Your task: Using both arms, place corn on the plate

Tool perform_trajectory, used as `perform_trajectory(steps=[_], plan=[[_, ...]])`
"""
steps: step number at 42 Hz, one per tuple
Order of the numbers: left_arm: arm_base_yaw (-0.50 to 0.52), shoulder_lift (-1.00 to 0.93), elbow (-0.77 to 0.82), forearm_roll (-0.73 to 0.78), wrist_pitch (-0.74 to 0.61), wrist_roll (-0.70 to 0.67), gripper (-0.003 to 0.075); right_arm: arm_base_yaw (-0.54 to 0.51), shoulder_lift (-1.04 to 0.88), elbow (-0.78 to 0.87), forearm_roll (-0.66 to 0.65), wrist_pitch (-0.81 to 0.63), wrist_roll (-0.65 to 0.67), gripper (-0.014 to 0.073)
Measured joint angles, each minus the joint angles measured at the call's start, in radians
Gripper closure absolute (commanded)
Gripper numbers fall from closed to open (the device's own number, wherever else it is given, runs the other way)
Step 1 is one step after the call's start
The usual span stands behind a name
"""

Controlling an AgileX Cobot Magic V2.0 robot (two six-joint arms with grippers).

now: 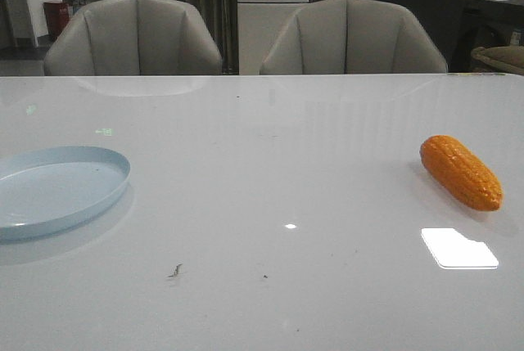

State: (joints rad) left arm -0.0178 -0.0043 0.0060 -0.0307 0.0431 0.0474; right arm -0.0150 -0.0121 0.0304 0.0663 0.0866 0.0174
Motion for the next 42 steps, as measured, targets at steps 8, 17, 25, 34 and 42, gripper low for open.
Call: perform_trajectory(steps=[8, 17, 25, 34, 42], plan=[[0.000, 0.000, 0.000, 0.000, 0.000, 0.000, 0.0631, 0.000, 0.000, 0.000, 0.000, 0.000, 0.000, 0.0527], [0.000, 0.000, 0.000, 0.000, 0.000, 0.000, 0.0631, 0.000, 0.000, 0.000, 0.000, 0.000, 0.000, 0.0527], [0.000, 0.000, 0.000, 0.000, 0.000, 0.000, 0.0631, 0.000, 0.000, 0.000, 0.000, 0.000, 0.000, 0.0527], [0.000, 0.000, 0.000, 0.000, -0.011, 0.000, 0.0631, 0.000, 0.000, 0.000, 0.000, 0.000, 0.000, 0.0527], [0.000, 0.000, 0.000, -0.018, -0.150, 0.000, 0.0631, 0.000, 0.000, 0.000, 0.000, -0.003, 0.000, 0.0527]])
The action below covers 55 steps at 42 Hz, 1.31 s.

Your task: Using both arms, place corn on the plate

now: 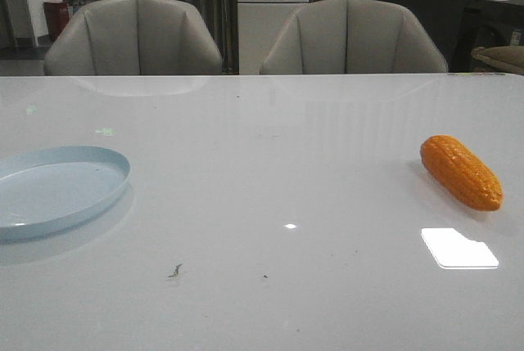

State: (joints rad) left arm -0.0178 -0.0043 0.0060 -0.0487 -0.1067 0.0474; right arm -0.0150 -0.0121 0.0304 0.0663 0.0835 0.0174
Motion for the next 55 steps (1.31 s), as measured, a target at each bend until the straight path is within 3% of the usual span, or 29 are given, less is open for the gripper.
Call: perform_trajectory(steps=[9, 17, 26, 32, 40, 46, 49, 55], plan=[[0.000, 0.000, -0.101, 0.010, -0.077, 0.000, 0.0631, 0.000, 0.000, -0.052, 0.000, -0.149, 0.000, 0.0527], [0.000, 0.066, -0.418, 0.122, 0.065, 0.000, 0.0631, 0.000, 0.031, -0.361, 0.000, -0.084, 0.000, 0.0527], [0.000, 0.341, -0.685, 0.148, 0.129, 0.000, 0.0631, 0.000, 0.304, -0.692, 0.000, -0.013, 0.000, 0.0527], [0.000, 0.518, -0.746, 0.149, 0.136, 0.000, 0.0631, 0.000, 0.487, -0.735, 0.000, 0.019, 0.000, 0.0527], [0.000, 0.727, -0.746, 0.149, 0.176, 0.000, 0.0631, 0.000, 0.686, -0.735, 0.000, 0.226, 0.000, 0.0527], [0.000, 0.838, -0.746, 0.139, 0.265, 0.000, 0.0616, 0.000, 0.790, -0.735, 0.019, 0.304, 0.000, 0.0518], [0.000, 0.875, -0.746, 0.111, 0.322, 0.000, 0.0570, 0.000, 0.828, -0.735, 0.032, 0.323, 0.000, 0.0473], [0.000, 0.932, -0.746, 0.059, 0.439, 0.000, 0.0377, 0.000, 0.889, -0.735, 0.034, 0.347, 0.002, 0.0239]])
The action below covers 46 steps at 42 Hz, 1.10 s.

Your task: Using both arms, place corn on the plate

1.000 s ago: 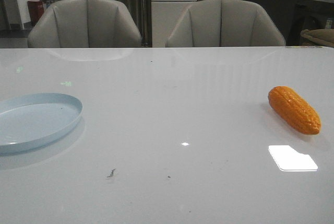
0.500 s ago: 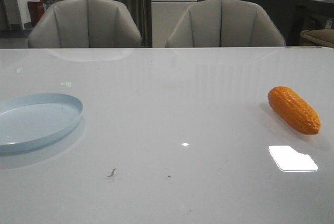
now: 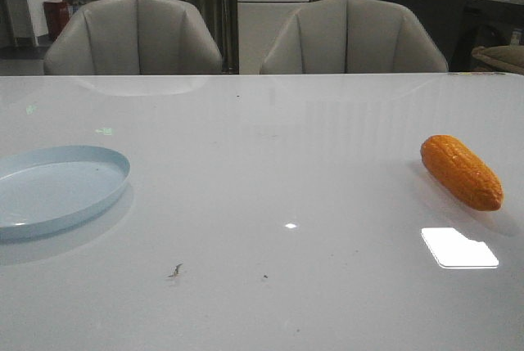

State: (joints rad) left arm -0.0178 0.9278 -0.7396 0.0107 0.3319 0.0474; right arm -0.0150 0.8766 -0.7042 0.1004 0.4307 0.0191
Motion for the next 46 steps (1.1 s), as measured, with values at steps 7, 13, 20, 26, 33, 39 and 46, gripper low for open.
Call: perform_trajectory(steps=[7, 13, 20, 26, 33, 39, 46], plan=[[0.000, 0.053, 0.000, -0.020, 0.043, 0.000, 0.0237, 0.000, 0.055, 0.000, 0.000, 0.001, 0.000, 0.0069], [0.000, 0.101, 0.000, -0.041, 0.050, 0.000, 0.0239, 0.000, 0.075, 0.000, 0.000, 0.001, 0.000, 0.0074], [0.018, 0.222, -0.023, -0.053, 0.050, 0.000, 0.0240, 0.000, 0.075, 0.000, 0.000, 0.001, 0.000, 0.0074], [0.060, 0.375, -0.114, -0.091, 0.081, 0.000, 0.0241, 0.000, 0.076, 0.000, 0.000, 0.002, 0.000, 0.0074], [0.068, 0.576, -0.275, -0.097, 0.153, 0.000, 0.0241, 0.000, 0.076, 0.000, 0.000, 0.002, 0.000, 0.0074], [0.068, 0.732, -0.399, -0.099, 0.201, 0.000, 0.0241, 0.000, 0.076, 0.000, 0.000, 0.002, 0.000, 0.0074], [0.068, 0.887, -0.492, -0.099, 0.252, 0.000, 0.0241, 0.000, 0.076, 0.000, 0.000, 0.002, 0.000, 0.0074]])
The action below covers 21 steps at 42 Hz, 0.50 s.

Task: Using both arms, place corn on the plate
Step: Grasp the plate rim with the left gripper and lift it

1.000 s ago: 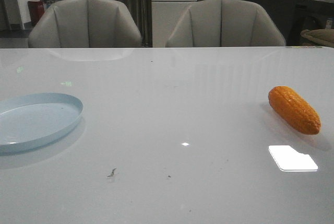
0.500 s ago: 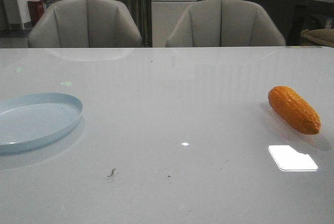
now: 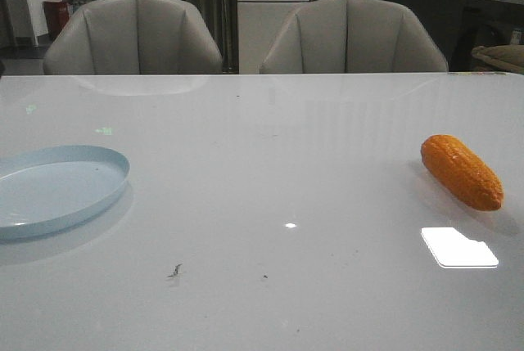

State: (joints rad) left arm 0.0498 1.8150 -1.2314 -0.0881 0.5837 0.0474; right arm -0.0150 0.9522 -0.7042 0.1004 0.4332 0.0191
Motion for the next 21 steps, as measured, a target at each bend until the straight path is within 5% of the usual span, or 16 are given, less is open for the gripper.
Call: perform_trajectory(steps=[13, 21], plan=[[0.000, 0.141, -0.029, -0.006, 0.116, 0.000, 0.0256, 0.000, 0.000, 0.000, 0.000, 0.000, 0.000, 0.0074], [0.000, 0.143, -0.031, -0.014, 0.134, 0.000, 0.0452, 0.000, 0.000, 0.000, 0.000, 0.000, 0.000, 0.0074]])
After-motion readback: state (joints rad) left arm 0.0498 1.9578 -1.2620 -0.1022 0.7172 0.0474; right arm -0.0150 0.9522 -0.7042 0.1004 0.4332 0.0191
